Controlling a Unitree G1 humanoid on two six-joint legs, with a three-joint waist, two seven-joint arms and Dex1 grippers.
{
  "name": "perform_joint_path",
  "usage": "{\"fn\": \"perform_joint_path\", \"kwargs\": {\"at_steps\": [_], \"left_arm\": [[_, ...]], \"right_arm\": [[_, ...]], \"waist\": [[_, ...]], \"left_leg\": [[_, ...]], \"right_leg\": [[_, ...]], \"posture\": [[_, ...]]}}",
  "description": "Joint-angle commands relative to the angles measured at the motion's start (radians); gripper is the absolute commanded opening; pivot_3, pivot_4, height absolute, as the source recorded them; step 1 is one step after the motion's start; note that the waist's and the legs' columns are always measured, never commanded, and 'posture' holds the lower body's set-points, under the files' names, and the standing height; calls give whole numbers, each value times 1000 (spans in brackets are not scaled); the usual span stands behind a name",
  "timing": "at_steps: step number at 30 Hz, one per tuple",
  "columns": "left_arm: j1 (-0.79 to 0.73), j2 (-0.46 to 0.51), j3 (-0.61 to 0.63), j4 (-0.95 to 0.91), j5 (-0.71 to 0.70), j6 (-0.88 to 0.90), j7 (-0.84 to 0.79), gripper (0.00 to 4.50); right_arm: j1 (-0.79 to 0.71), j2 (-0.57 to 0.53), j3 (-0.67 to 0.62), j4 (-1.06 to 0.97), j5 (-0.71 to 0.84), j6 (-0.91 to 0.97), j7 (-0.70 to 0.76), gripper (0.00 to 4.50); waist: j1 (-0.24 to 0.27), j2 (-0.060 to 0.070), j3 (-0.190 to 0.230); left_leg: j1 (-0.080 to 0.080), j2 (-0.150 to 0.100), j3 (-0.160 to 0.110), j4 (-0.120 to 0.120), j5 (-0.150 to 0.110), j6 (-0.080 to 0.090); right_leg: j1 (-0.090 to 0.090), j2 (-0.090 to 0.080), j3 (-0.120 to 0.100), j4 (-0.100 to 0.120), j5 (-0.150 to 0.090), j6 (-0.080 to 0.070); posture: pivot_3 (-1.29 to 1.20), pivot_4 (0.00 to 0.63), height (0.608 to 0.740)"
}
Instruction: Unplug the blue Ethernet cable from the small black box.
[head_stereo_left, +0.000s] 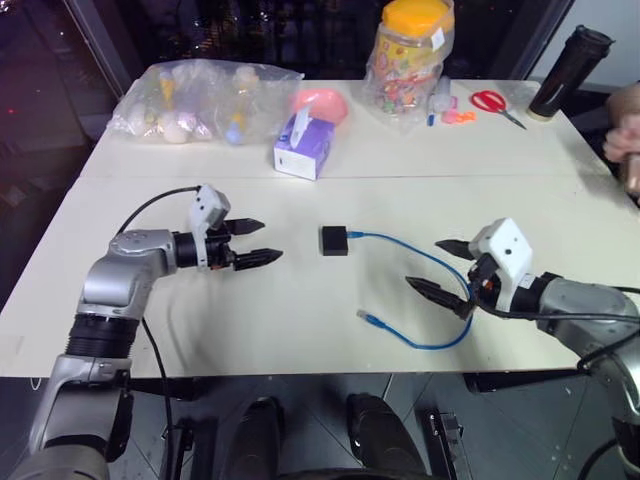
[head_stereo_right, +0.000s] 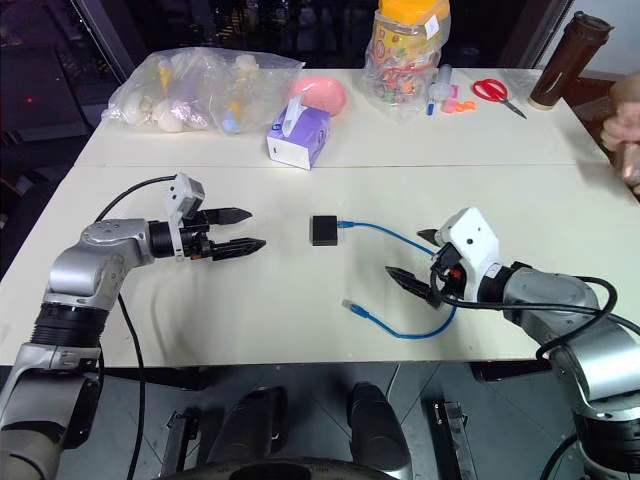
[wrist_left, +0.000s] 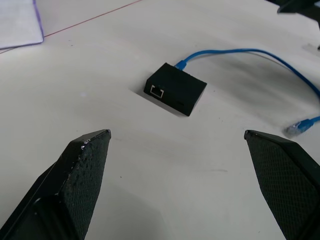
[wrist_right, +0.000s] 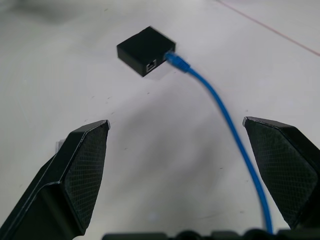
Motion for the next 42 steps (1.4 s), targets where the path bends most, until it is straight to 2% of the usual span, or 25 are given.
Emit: {"fn": "perform_joint_path", "kwargs": {"at_steps": [1,22,28,34,37,39,42], "left_arm": [[2,9,29,-37,-18,8,12,4465],[-30,-9,9,4,42,-72,73,4465],[-60,4,2,12,19,-46,14,4465],[-129,45,-38,43,26,-17,-101,4465],[-139,81,-63,28,31,0,-163,4465],[-117,116,-59,-17,13,42,-183,4465],[-54,156,-59,-112,9,77,-179,4465]], "right_arm": [[-11,3,-5,-5,-10,-29,2,4500],[-20,4,16,28,-37,-62,3,4500],[-75,-2,56,97,-76,-106,25,4500],[-281,56,219,394,-202,-271,103,4500],[-447,132,314,656,-283,-395,169,4500],[-597,220,376,899,-335,-490,224,4500],[-727,302,432,1143,-387,-588,323,4500]], "waist": [[0,0,0],[0,0,0],[0,0,0],[-8,0,0],[-11,0,0],[-15,0,0],[-32,0,1]], "left_leg": [[0,0,0,0,0,0],[0,0,0,0,0,0],[0,0,0,0,0,0],[2,0,1,1,0,0],[2,0,1,0,0,0],[2,0,1,0,0,0],[2,1,1,-1,0,0]], "right_leg": [[0,0,0,0,0,0],[0,0,0,0,0,0],[0,0,0,1,0,0],[0,1,0,2,0,0],[0,1,0,2,1,0],[0,1,0,3,1,2],[-2,1,0,5,3,4]], "posture": [[0,150,739],[0,150,739],[0,150,739],[0,150,739],[0,150,739],[0,150,739],[0,150,739]]}}
